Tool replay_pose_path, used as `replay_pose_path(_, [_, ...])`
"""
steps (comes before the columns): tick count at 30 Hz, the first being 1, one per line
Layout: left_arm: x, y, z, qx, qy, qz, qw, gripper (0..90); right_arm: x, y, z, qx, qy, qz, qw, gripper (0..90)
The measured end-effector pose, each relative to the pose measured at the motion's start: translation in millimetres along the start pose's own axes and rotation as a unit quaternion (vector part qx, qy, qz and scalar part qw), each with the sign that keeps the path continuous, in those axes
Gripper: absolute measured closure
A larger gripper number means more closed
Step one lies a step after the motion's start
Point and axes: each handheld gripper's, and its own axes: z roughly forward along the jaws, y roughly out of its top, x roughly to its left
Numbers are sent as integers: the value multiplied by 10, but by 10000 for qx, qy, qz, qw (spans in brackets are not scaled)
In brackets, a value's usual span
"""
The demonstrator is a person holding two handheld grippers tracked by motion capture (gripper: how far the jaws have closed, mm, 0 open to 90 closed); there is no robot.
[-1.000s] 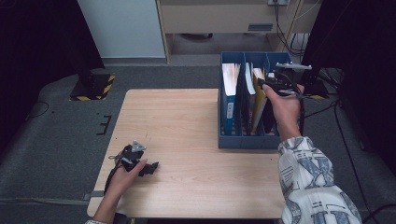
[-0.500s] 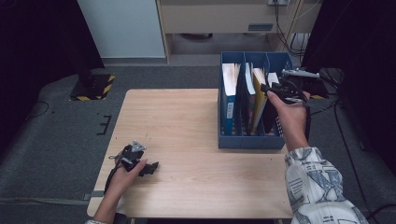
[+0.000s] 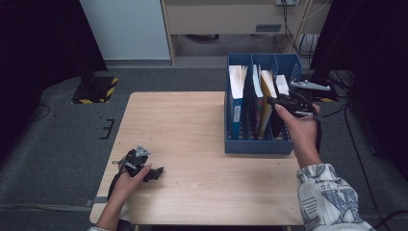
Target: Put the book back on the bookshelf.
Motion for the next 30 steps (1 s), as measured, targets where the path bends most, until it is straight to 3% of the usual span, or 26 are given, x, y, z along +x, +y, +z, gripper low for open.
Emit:
replay_pose_path(8, [-1,1,1,-3,-2,3,10000,0,-9,-147,-11,67,23,29,10000,396])
replay_pose_path(12, [-2,1,1,-5,-2,2,10000,0,-16,-219,-10,98,61,53,9999,325])
replay_pose_path(30, [-5,1,2,-8,-4,2,10000,0,58,-461,-30,33,333,-126,9994,159])
